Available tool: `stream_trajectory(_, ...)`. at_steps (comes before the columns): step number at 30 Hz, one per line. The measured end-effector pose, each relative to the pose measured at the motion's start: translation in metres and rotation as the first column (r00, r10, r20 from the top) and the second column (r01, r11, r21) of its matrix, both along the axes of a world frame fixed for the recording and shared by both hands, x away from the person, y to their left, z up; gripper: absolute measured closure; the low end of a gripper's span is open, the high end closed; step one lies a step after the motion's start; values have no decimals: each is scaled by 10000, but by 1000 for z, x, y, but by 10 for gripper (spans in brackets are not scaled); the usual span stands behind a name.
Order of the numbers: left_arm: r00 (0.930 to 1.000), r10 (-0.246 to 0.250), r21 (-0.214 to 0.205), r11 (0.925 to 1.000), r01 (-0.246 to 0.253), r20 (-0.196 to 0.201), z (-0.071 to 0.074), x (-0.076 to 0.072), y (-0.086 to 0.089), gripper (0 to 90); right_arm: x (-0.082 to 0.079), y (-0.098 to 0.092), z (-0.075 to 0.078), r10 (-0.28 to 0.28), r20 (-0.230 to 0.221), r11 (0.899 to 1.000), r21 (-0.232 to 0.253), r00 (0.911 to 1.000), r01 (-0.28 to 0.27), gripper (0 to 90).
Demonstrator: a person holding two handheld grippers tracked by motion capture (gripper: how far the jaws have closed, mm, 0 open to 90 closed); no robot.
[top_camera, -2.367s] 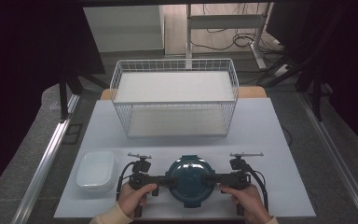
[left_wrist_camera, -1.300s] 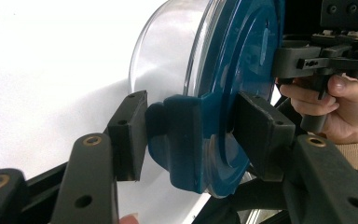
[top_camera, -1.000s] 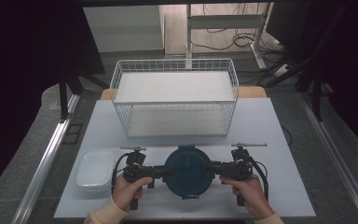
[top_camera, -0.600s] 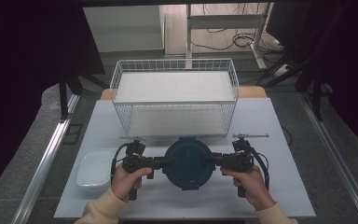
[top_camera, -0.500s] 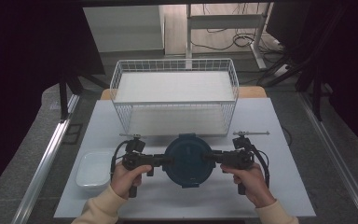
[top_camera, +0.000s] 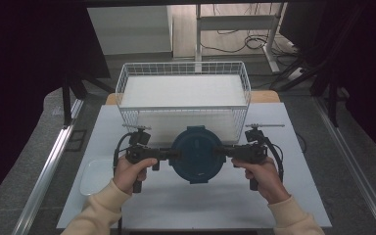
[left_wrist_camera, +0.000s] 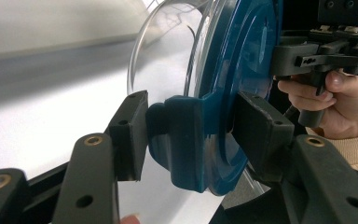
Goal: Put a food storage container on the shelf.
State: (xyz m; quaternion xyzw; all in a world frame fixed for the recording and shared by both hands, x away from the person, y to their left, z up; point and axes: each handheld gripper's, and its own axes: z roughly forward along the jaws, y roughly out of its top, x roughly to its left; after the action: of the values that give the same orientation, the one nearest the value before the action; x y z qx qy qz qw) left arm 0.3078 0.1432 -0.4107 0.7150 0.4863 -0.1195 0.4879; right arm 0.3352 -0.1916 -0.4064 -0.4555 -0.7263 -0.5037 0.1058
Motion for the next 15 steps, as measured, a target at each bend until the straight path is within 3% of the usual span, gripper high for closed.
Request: stream_trajectory(15,9989,164,104,9998,-169,446,33,16,7,460,19,8,29,124,312,9998,155,9994,-129,424)
